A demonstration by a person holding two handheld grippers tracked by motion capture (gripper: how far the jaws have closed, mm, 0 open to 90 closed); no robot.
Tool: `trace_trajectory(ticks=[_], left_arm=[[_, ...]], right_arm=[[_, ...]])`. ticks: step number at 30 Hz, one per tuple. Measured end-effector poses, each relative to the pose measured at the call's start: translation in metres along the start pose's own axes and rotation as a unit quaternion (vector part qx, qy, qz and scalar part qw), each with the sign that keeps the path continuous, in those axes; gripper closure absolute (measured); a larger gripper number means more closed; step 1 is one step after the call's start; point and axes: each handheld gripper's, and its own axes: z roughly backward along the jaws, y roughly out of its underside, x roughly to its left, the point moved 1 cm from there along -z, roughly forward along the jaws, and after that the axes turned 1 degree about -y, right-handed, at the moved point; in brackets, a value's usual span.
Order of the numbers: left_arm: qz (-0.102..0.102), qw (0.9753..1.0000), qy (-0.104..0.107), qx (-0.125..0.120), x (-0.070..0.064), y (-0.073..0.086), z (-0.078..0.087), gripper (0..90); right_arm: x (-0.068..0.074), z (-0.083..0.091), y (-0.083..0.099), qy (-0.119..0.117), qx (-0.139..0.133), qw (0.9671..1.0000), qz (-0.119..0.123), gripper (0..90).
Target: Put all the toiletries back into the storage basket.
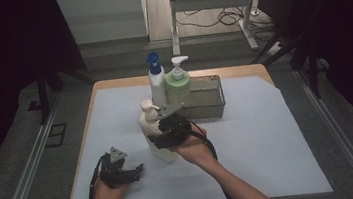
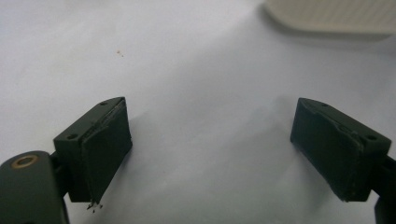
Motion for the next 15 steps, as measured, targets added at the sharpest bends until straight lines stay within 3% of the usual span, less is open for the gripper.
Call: trace_trajectory(ticks=[15], left_arm=[[-0.002, 1.0, 0.001, 0.002, 0.0, 0.0, 0.0, 12.0]], right_arm=[[-0.023, 0.035, 0.018, 0.019, 0.003, 0.9997, -0.015, 36.5]])
